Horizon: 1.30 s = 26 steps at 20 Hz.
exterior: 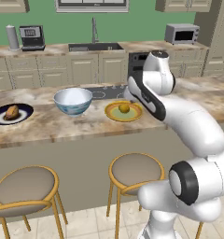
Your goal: Pick the chicken drumstick and lemon from their plates and place them in the bowl. Then put the bowl in the fridge.
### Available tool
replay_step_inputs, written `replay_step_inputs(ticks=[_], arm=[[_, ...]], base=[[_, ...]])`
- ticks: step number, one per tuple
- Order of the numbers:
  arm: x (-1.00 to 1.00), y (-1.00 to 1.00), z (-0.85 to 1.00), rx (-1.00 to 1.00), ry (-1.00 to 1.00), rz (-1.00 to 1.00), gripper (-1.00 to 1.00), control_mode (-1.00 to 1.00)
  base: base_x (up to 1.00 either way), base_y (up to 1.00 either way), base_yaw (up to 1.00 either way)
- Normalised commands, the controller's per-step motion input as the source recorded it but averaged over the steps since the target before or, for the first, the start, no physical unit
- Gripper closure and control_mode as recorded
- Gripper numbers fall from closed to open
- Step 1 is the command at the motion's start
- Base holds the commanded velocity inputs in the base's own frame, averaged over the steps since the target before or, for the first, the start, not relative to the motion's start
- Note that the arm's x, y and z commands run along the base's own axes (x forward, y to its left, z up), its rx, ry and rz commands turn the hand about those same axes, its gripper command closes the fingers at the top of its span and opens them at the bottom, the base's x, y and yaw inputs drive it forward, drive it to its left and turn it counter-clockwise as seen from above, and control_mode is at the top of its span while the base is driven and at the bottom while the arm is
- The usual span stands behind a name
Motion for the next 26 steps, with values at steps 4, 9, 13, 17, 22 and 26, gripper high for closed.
replay_step_inputs(ticks=[4,9,13,17,22,26], arm=[[0.45,0.0,-0.19,-0.01,0.05,0.15,-1.0,-1.0],[0.44,0.0,-0.24,-0.07,0.04,0.13,-1.0,-1.0],[0.43,0.01,-0.3,-0.1,0.07,0.01,-1.0,-1.0],[0.48,0.09,-0.29,-0.12,0.06,-0.03,-1.0,-1.0],[0.47,0.06,-0.29,-0.01,0.04,-0.03,-1.0,-1.0],[0.33,0.06,-0.32,0.0,0.05,-0.04,-1.0,-1.0]], base=[[0.0,0.0,0.0],[0.0,0.0,0.0],[0.0,0.0,0.0],[0.0,0.0,0.0],[0.0,0.0,0.0],[0.0,0.0,0.0]])
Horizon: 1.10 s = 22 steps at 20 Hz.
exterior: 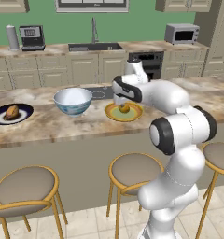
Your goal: Pick the chicken drumstick and lemon from their plates and place them in the bowl. Then put the bowl in the fridge.
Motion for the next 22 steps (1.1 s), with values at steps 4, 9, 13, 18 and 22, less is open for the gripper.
replay_step_inputs(ticks=[4,9,13,18,22], arm=[[0.23,0.01,-0.28,0.0,0.0,-0.01,-1.0,-1.0],[0.3,0.0,-0.19,0.0,0.0,0.0,-1.0,-1.0],[0.11,0.0,-0.2,0.0,0.0,0.0,-1.0,-1.0],[0.22,0.0,-0.2,0.0,-0.03,0.0,-1.0,-1.0],[0.21,0.0,-0.18,0.0,-0.01,0.0,-1.0,-1.0]], base=[[0.0,0.0,0.0],[0.0,0.0,0.0],[0.0,0.0,0.0],[0.0,0.0,0.0],[0.0,0.0,0.0]])
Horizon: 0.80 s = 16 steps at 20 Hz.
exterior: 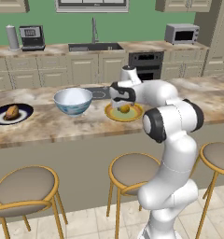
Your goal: Pick the chicken drumstick and lemon from their plates and place them in the bowl. Then put the bowl in the fridge.
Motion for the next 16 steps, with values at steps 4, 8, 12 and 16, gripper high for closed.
replay_step_inputs(ticks=[4,8,12,16], arm=[[0.3,0.0,-0.16,0.0,-0.02,0.0,-1.0,-1.0],[0.11,0.0,-0.1,0.0,-0.02,0.0,-1.0,-1.0],[-0.15,0.0,-0.13,0.0,0.0,0.0,-1.0,-1.0],[-0.05,0.0,-0.08,-0.03,0.0,-0.01,-1.0,-1.0]], base=[[0.0,0.0,0.0],[0.0,0.0,0.0],[0.0,0.0,0.0],[0.0,0.0,0.0]])
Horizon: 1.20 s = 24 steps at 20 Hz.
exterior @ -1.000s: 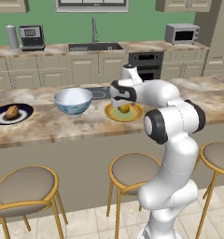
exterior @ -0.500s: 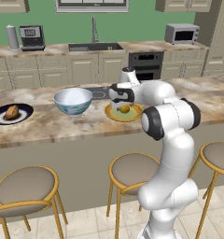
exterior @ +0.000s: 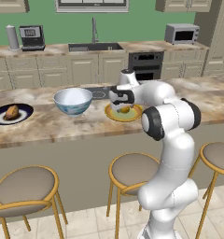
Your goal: Pick the chicken drumstick and lemon from their plates and place them in the bowl. Then put the bowl in the fridge.
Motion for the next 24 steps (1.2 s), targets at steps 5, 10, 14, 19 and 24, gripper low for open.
replay_step_inputs(ticks=[5,10,14,19,24], arm=[[0.01,0.03,-0.05,-0.04,0.0,-0.01,1.0,-1.0],[-0.02,0.0,0.03,0.0,-0.02,0.0,1.0,-1.0],[-0.45,0.01,0.44,0.04,-0.14,0.01,1.0,-1.0],[-0.54,0.05,0.57,0.07,-0.27,0.1,1.0,-1.0],[-0.62,0.08,0.48,0.24,-0.27,0.14,1.0,-1.0]], base=[[0.0,0.0,0.0],[0.0,0.0,0.0],[0.0,0.0,0.0],[0.0,0.0,0.0],[0.0,0.0,0.0]])
